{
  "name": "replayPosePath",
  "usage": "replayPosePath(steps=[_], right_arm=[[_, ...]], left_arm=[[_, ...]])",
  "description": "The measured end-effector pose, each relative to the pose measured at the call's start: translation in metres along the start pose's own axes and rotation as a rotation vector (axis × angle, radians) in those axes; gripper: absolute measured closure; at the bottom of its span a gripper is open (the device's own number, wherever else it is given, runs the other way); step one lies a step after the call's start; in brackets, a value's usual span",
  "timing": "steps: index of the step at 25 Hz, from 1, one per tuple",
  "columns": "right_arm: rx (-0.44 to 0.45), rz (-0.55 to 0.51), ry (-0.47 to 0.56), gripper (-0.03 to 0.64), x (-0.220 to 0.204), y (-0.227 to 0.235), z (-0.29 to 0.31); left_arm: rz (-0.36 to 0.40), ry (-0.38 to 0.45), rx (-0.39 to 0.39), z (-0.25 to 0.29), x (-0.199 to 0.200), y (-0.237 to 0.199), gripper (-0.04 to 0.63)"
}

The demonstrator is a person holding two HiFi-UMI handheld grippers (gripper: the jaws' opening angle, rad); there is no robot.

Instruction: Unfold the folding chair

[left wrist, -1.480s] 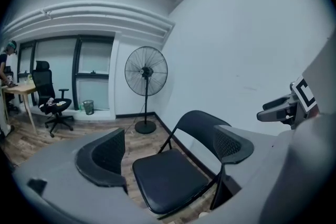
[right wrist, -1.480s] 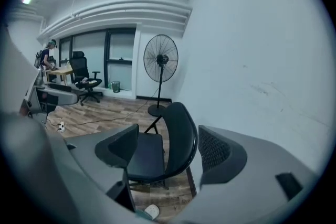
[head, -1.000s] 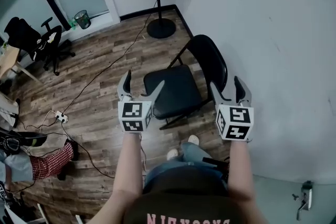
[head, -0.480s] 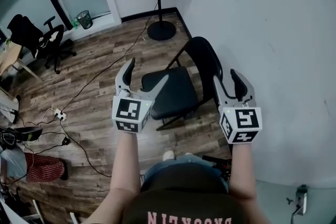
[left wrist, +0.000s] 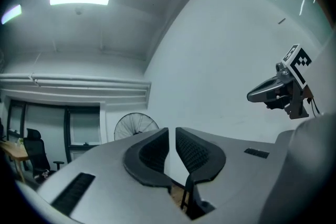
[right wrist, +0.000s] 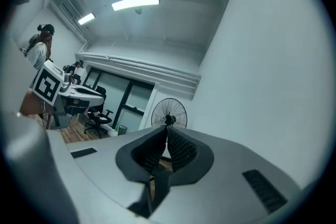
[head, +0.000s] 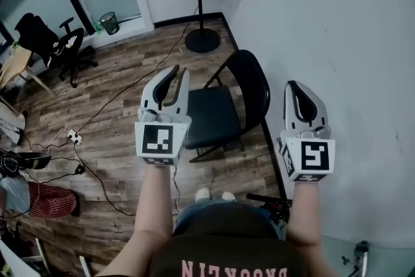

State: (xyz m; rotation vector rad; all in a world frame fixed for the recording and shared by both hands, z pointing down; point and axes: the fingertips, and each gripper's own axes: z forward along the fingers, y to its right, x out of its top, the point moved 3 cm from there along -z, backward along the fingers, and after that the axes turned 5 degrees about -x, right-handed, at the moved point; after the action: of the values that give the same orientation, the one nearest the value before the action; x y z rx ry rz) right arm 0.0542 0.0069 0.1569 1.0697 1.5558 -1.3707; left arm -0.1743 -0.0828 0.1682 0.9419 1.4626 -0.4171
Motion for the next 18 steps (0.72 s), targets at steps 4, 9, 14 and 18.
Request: replayPosePath(steps=[4, 9, 14, 18], right_arm=[[0.04, 0.026, 0.009, 0.614, 0.005, 0.01, 0.001], [0.085, -0.082, 0.054, 0.614, 0.012, 0.007, -0.002], [0.101, -0.103, 0.099, 0.615, 0.018, 0.002, 0.001], [0.048, -0.07, 0.105, 0.615, 0.024, 0.009, -0.001]], left_arm=[[0.056, 0.042, -0.016, 0.001, 0.015, 0.005, 0.594], [0.081, 0.026, -0.015, 0.001, 0.017, 0.009, 0.594], [0.086, -0.006, -0.015, 0.007, 0.015, 0.006, 0.594], [0.04, 0.02, -0.046, 0.005, 0.019, 0.003, 0.592]])
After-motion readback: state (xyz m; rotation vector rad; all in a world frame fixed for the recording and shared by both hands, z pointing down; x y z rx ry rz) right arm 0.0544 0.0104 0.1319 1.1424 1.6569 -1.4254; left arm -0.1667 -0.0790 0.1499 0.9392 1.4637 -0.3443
